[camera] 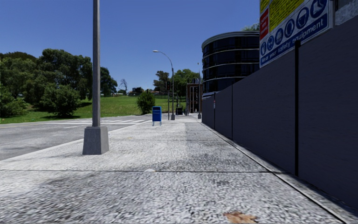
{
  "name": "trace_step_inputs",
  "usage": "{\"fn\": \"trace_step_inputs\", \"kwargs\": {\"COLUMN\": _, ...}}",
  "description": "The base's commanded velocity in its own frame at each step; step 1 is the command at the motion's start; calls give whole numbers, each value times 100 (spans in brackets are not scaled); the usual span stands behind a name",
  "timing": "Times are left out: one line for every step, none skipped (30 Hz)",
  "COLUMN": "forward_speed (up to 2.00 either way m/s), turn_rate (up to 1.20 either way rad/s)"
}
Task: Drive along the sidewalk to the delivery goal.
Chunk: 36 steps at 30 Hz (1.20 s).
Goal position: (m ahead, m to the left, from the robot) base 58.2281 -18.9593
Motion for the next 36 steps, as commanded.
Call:
{"fn": "trace_step_inputs", "kwargs": {"forward_speed": 200, "turn_rate": 0}}
{"fn": "trace_step_inputs", "kwargs": {"forward_speed": 200, "turn_rate": 0}}
{"fn": "trace_step_inputs", "kwargs": {"forward_speed": 200, "turn_rate": 0}}
{"fn": "trace_step_inputs", "kwargs": {"forward_speed": 200, "turn_rate": 0}}
{"fn": "trace_step_inputs", "kwargs": {"forward_speed": 200, "turn_rate": 0}}
{"fn": "trace_step_inputs", "kwargs": {"forward_speed": 200, "turn_rate": 0}}
{"fn": "trace_step_inputs", "kwargs": {"forward_speed": 200, "turn_rate": 0}}
{"fn": "trace_step_inputs", "kwargs": {"forward_speed": 200, "turn_rate": 0}}
{"fn": "trace_step_inputs", "kwargs": {"forward_speed": 200, "turn_rate": 0}}
{"fn": "trace_step_inputs", "kwargs": {"forward_speed": 200, "turn_rate": 0}}
{"fn": "trace_step_inputs", "kwargs": {"forward_speed": 200, "turn_rate": 0}}
{"fn": "trace_step_inputs", "kwargs": {"forward_speed": 200, "turn_rate": 0}}
{"fn": "trace_step_inputs", "kwargs": {"forward_speed": 200, "turn_rate": 0}}
{"fn": "trace_step_inputs", "kwargs": {"forward_speed": 200, "turn_rate": 0}}
{"fn": "trace_step_inputs", "kwargs": {"forward_speed": 200, "turn_rate": 0}}
{"fn": "trace_step_inputs", "kwargs": {"forward_speed": 200, "turn_rate": 0}}
{"fn": "trace_step_inputs", "kwargs": {"forward_speed": 200, "turn_rate": 0}}
{"fn": "trace_step_inputs", "kwargs": {"forward_speed": 200, "turn_rate": 0}}
{"fn": "trace_step_inputs", "kwargs": {"forward_speed": 200, "turn_rate": 0}}
{"fn": "trace_step_inputs", "kwargs": {"forward_speed": 200, "turn_rate": 0}}
{"fn": "trace_step_inputs", "kwargs": {"forward_speed": 200, "turn_rate": 0}}
{"fn": "trace_step_inputs", "kwargs": {"forward_speed": 200, "turn_rate": 0}}
{"fn": "trace_step_inputs", "kwargs": {"forward_speed": 200, "turn_rate": 0}}
{"fn": "trace_step_inputs", "kwargs": {"forward_speed": 200, "turn_rate": 0}}
{"fn": "trace_step_inputs", "kwargs": {"forward_speed": 200, "turn_rate": 0}}
{"fn": "trace_step_inputs", "kwargs": {"forward_speed": 200, "turn_rate": 0}}
{"fn": "trace_step_inputs", "kwargs": {"forward_speed": 200, "turn_rate": 0}}
{"fn": "trace_step_inputs", "kwargs": {"forward_speed": 200, "turn_rate": 0}}
{"fn": "trace_step_inputs", "kwargs": {"forward_speed": 200, "turn_rate": 0}}
{"fn": "trace_step_inputs", "kwargs": {"forward_speed": 200, "turn_rate": 0}}
{"fn": "trace_step_inputs", "kwargs": {"forward_speed": 200, "turn_rate": 0}}
{"fn": "trace_step_inputs", "kwargs": {"forward_speed": 200, "turn_rate": 0}}
{"fn": "trace_step_inputs", "kwargs": {"forward_speed": 200, "turn_rate": 0}}
{"fn": "trace_step_inputs", "kwargs": {"forward_speed": 200, "turn_rate": 0}}
{"fn": "trace_step_inputs", "kwargs": {"forward_speed": 200, "turn_rate": 0}}
{"fn": "trace_step_inputs", "kwargs": {"forward_speed": 200, "turn_rate": 0}}
